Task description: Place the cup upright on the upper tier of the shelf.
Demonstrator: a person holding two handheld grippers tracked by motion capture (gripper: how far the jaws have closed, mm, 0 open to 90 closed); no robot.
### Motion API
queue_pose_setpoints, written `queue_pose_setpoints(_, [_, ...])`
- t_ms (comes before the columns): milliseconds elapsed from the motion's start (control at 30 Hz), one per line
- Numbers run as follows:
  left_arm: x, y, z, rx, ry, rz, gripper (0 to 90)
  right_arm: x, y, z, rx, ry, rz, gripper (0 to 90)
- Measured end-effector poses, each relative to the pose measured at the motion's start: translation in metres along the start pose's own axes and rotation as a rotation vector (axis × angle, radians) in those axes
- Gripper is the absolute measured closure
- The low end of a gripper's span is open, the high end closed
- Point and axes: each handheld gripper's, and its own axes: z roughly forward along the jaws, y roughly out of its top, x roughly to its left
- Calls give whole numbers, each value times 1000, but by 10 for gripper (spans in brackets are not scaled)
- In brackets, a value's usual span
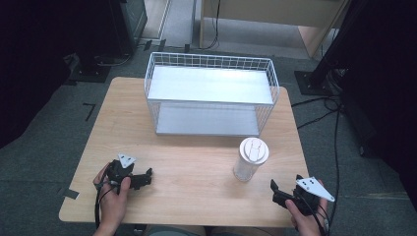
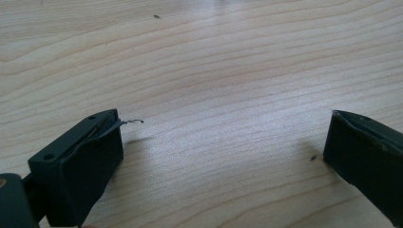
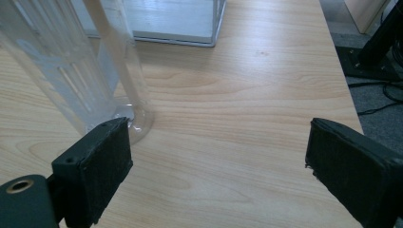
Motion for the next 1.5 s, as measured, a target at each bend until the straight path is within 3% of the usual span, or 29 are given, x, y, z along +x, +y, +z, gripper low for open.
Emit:
queue_pose_setpoints(367, [0, 0, 0, 0, 0, 0, 0, 19, 5, 10, -3, 35, -9, 80])
queue_pose_setpoints(567, [0, 0, 0, 0, 0, 0, 0, 30, 6, 15, 8, 54, -38, 80])
queue_pose_setpoints(1067, [0, 0, 0, -1, 1, -1, 0, 48, 10, 24, -24, 113, -56, 83])
queue_pose_setpoints(1333, [0, 0, 0, 1, 0, 1, 0, 65, 14, 36, -33, 150, -79, 83])
queue_pose_setpoints(1500, [0, 0, 0, 1, 0, 1, 0, 70, 18, 45, -71, 153, -47, 84])
